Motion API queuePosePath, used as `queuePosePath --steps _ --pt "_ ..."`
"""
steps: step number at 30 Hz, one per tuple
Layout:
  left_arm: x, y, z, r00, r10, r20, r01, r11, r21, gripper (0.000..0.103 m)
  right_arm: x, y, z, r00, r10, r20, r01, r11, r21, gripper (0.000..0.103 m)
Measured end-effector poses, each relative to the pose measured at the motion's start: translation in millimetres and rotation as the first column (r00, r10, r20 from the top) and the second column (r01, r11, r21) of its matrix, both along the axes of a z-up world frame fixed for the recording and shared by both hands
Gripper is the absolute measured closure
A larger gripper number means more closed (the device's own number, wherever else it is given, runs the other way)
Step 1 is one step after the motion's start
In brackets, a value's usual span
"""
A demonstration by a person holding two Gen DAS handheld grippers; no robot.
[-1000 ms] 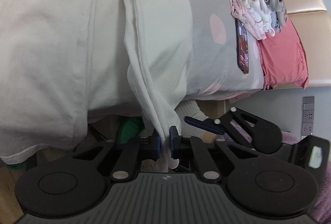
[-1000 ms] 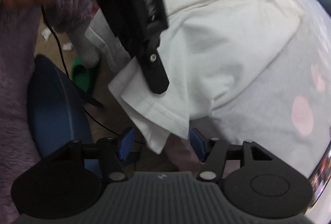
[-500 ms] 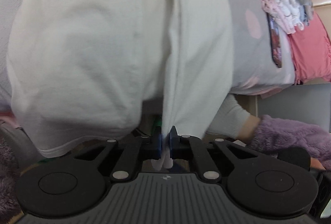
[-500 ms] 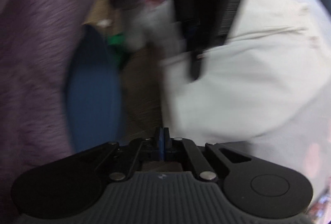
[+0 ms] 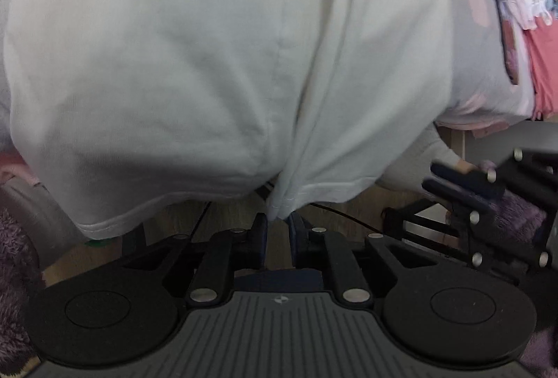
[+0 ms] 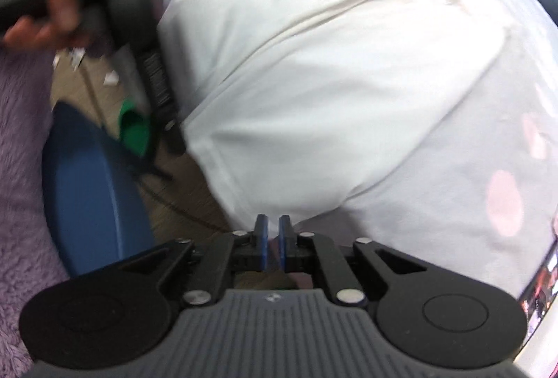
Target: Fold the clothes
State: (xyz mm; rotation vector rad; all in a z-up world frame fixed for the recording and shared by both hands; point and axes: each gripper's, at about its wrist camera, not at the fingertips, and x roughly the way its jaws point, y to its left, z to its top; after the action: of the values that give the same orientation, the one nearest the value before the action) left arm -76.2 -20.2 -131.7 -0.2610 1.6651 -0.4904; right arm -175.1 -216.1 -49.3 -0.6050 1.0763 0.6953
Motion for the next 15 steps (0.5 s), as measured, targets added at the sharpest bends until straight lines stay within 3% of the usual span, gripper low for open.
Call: queuePosePath --steps 6,10,15 --pt "11.0 20.9 42.5 0.992 0.076 0.097 -0.067 0.994 -0.091 0.093 40.0 0.6 29.3 0.991 -0.12 0.054 0.114 0.988 0.107 0.084" --pt "30.5 35.6 72.9 0.973 0.115 0.198 -0.083 0.983 -0.163 0.093 65.5 2.1 43.4 0.978 -0.181 0.108 0.163 0.974 0.159 0.084" --pt "74.4 50.5 98.3 0.923 0.123 0.365 -0.089 0.99 -0.108 0.093 107.1 16.7 46.5 0.944 -0.281 0.173 0.248 0.949 0.192 0.084"
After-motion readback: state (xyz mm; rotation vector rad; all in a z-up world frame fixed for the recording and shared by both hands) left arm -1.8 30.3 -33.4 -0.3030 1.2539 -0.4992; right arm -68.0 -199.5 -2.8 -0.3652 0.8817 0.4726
